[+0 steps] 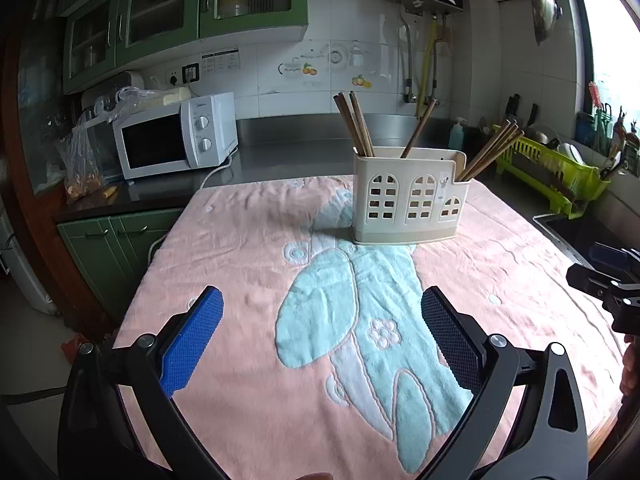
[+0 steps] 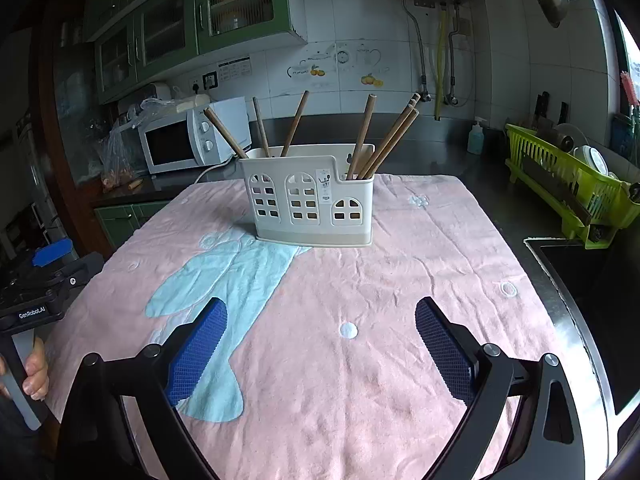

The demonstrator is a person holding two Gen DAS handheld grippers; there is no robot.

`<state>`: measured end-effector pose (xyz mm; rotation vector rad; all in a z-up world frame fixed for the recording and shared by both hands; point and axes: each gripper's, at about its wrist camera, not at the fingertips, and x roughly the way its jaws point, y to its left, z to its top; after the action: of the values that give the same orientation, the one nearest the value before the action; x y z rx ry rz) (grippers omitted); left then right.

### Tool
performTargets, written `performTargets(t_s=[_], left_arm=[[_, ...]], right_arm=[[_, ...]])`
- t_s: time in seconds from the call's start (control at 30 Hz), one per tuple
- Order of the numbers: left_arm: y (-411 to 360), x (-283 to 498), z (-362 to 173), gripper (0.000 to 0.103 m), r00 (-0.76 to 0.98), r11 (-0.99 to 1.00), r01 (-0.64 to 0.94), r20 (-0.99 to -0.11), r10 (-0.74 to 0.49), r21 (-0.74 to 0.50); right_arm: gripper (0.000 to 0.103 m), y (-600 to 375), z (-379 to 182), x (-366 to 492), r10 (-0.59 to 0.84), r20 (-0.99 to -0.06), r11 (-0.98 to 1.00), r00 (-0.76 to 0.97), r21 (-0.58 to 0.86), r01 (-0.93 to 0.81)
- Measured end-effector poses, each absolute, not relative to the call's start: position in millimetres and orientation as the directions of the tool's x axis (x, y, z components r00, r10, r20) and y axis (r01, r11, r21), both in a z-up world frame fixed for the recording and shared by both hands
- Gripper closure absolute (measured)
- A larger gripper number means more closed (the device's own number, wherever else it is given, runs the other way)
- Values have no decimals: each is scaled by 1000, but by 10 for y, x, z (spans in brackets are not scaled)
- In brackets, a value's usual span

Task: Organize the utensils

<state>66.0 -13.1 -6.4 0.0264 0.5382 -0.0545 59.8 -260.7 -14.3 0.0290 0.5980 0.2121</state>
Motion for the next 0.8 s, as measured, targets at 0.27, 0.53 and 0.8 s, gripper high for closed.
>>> performTargets(t_s=[0.27,0.53,0.8], left_arm=[[-110,663,-98,5,853,999,53,-520,-42,6],[-99,666,-117,5,851,999,49,-524,-40,3],[-99,656,-129,5,851,999,48,-525,-38,5]], right_arm=[[10,-2584,-143,588,209,-557,977,804,86,-194],[10,-2576,-143,589,211,-558,977,803,86,-197],[10,-2569,-143,592,211,-559,977,802,87,-196]])
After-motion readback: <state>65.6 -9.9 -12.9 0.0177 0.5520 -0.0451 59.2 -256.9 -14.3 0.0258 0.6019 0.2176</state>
